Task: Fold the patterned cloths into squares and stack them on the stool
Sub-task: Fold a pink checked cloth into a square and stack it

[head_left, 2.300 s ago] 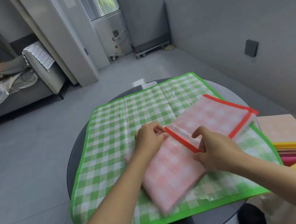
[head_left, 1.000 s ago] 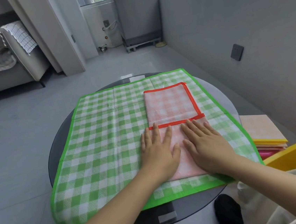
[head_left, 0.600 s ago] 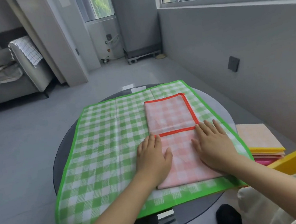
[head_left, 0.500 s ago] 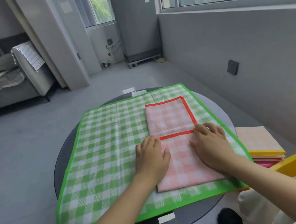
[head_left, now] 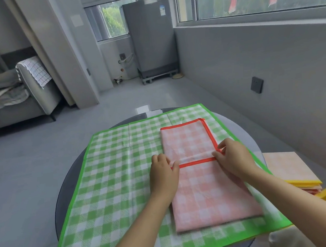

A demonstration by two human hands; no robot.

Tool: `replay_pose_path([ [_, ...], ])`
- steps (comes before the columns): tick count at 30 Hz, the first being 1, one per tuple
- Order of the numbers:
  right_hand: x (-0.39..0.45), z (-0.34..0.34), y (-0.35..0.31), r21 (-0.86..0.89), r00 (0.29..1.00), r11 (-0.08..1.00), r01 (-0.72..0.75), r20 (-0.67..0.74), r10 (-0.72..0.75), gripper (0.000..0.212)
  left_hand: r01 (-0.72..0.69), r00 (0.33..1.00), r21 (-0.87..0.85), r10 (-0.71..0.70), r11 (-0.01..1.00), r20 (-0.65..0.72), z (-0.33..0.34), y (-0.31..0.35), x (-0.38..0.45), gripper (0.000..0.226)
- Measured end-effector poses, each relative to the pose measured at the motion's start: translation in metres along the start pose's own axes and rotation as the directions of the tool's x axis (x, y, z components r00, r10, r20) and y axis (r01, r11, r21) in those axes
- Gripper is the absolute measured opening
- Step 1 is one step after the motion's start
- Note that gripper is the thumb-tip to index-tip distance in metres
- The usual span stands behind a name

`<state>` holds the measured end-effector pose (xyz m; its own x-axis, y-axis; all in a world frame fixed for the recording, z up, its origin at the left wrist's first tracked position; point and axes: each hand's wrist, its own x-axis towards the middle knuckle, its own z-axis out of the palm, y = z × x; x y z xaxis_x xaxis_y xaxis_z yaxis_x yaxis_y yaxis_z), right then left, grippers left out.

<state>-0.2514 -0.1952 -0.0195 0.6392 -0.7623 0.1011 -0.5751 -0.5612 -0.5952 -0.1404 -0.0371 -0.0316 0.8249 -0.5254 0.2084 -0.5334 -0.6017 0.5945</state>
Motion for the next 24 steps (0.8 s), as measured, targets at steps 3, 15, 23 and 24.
replay_pose_path([
  [3,0.011,0.000,-0.003,0.005,0.997,0.997,-0.078,0.006,0.078,0.035,0.091,0.996,0.011,-0.091,0.996,0.020,-0.002,0.003,0.010,0.028],
  [15,0.023,0.005,-0.005,0.032,0.974,0.974,-0.225,0.036,0.224,0.048,0.296,0.953,-0.063,-0.290,0.953,0.088,-0.011,0.002,0.033,0.039],
  [23,0.022,0.002,0.009,0.311,0.976,0.925,-0.218,0.043,0.215,0.017,0.324,0.946,-0.160,-0.317,0.932,0.071,-0.009,-0.005,0.032,0.026],
  [24,0.020,0.001,0.011,0.381,0.974,0.897,-0.224,0.062,0.217,0.015,0.326,0.945,-0.209,-0.320,0.922,0.065,-0.008,-0.007,0.030,0.026],
])
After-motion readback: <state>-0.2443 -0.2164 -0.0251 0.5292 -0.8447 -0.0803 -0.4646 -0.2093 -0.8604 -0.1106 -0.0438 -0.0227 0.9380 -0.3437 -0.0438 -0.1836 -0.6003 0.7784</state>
